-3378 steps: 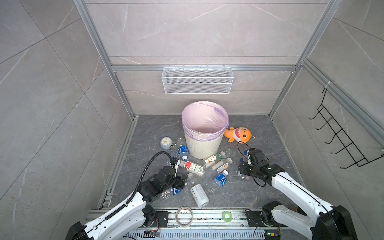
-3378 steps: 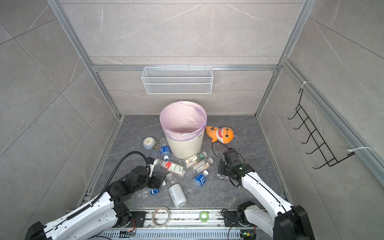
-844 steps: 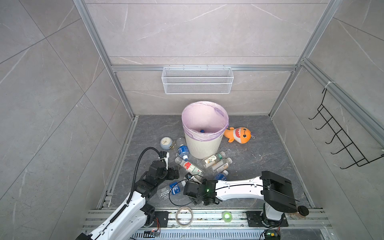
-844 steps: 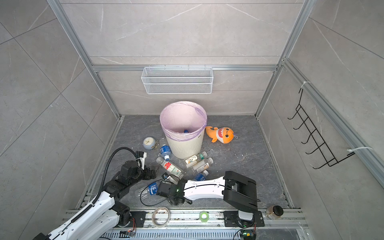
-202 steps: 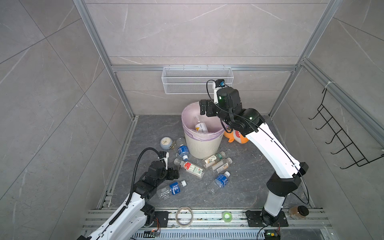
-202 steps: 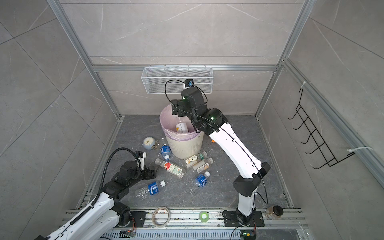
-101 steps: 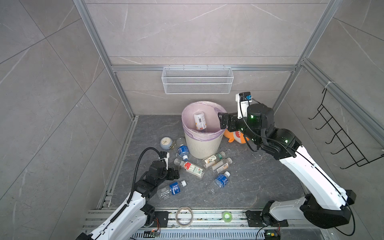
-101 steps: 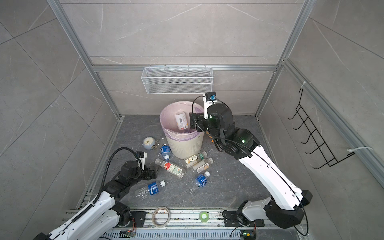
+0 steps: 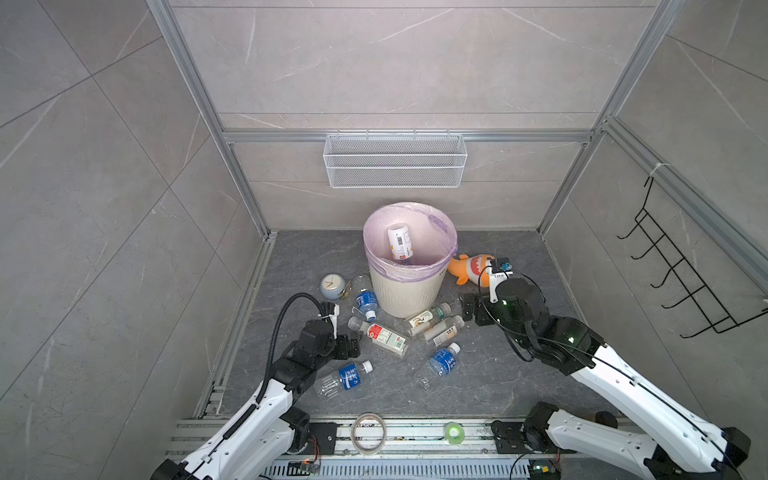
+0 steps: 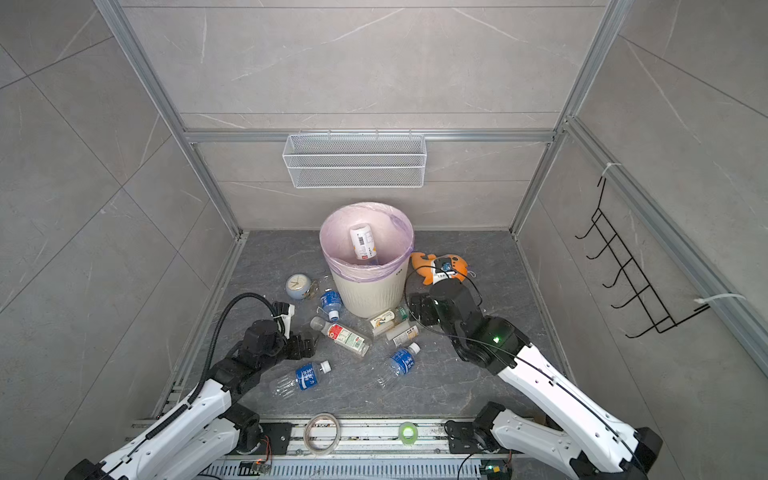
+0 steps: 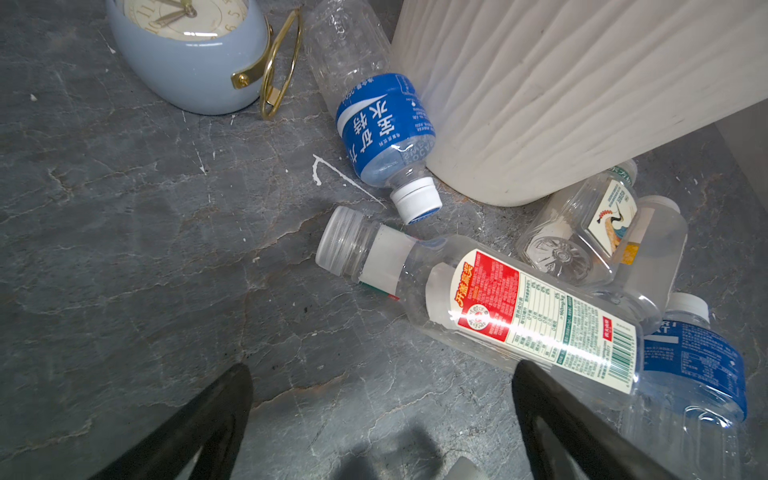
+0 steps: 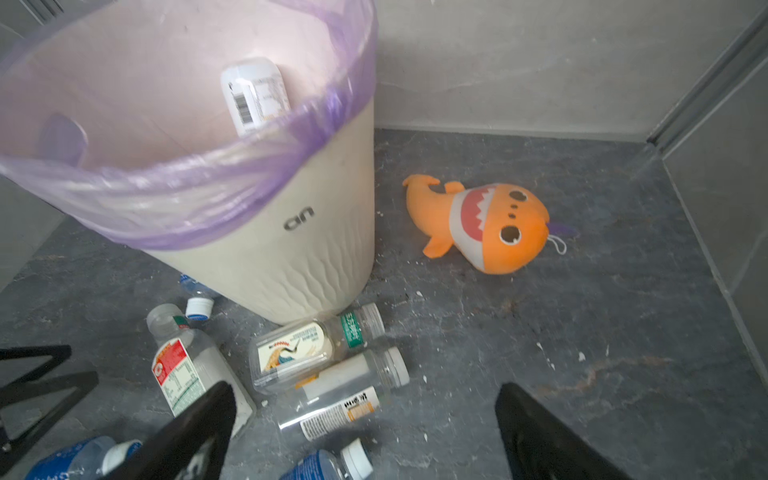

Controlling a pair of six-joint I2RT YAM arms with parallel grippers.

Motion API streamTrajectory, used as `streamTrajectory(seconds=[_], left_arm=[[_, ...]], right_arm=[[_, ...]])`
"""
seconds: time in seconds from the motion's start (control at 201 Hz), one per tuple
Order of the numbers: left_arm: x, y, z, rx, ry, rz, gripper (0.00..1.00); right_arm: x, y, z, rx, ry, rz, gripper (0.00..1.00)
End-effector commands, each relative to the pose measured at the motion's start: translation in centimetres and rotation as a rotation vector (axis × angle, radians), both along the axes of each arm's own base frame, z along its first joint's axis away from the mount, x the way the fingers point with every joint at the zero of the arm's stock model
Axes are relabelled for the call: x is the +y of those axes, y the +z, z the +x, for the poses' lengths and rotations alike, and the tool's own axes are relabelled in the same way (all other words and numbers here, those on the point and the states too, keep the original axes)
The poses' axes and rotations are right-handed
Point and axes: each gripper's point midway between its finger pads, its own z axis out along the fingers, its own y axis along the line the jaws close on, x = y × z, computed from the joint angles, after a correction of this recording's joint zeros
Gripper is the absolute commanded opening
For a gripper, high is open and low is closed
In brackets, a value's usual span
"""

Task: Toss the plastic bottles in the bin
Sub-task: 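Lower the right gripper beside the bin while the left gripper reaches toward the bottles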

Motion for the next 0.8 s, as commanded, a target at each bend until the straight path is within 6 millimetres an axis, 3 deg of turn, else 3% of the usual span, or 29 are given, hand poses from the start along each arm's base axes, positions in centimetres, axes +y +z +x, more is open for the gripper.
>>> streamTrajectory(seconds=[0.0, 0.09, 0.264, 0.503, 0.791], left_arm=[[-1.4, 3.4, 1.0, -0.070, -0.029, -0.062, 1.00], [-2.2, 3.8, 1.0, -0.070, -0.055, -0.060, 1.00], [-4.2, 4.8, 0.6, -0.095, -0.115, -0.025, 1.00], [-7.8, 6.2, -0.2, -0.129, -0.216, 0.046, 1.00], [-12.4, 6.5, -1.2, -0.150, -0.329, 0.113, 1.00]], right_arm=[[-1.8, -3.0, -1.3, 0.049, -0.070, 0.028, 1.00], [-2.7, -5.7, -2.3, 0.092, -0.094, 0.030, 1.00], [-4.2, -9.1, -3.8, 0.127, -0.135, 0.043, 1.00], [-5.4, -11.6, -4.4, 0.126, -0.163, 0.033, 1.00], [-5.0, -14.0, -3.7, 0.157, -0.165, 0.017, 1.00]])
